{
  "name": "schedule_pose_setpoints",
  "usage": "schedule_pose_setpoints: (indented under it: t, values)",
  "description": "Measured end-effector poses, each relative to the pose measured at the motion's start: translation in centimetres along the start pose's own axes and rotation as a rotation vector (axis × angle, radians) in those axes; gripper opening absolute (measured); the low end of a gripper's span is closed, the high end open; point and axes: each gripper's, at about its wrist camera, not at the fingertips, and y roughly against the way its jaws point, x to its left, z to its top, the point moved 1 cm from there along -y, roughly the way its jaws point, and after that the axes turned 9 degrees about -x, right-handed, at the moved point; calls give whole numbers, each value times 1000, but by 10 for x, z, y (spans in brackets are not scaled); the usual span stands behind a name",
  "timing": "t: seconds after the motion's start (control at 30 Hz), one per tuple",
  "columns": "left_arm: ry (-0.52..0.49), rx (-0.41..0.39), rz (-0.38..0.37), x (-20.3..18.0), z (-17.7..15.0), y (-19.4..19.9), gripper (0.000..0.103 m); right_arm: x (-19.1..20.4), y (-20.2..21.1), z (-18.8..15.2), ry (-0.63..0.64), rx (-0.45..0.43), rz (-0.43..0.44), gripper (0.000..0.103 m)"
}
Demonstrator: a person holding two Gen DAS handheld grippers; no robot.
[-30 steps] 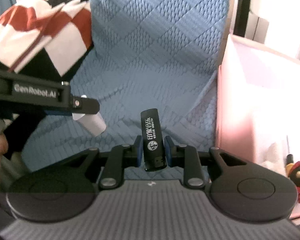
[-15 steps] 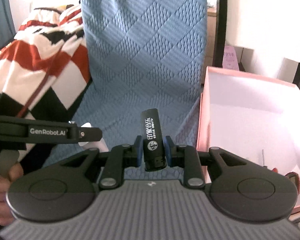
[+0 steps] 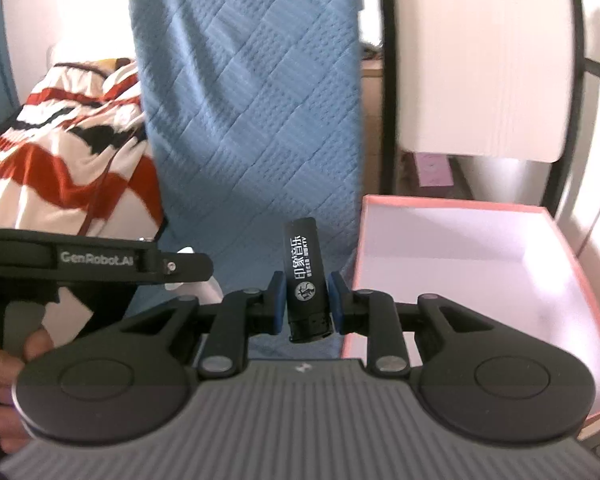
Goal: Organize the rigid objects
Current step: 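Carry the charger with the left tool while the right tool carries the USB stick to the box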
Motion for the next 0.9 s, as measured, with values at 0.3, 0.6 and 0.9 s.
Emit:
schedule_pose_setpoints:
  t: [0.3, 0.6, 0.9]
  values:
    - [-38, -2, -124, -61, 7, -15, 48, -52, 33, 13, -42, -49, -96, 26]
    - [-116, 58, -175, -108, -1, -54, 48, -100, 30, 2, -108, -23, -181, 26]
    - [-141, 175, -154, -116, -17, -115, 48, -134, -9, -25, -173, 77, -208, 26]
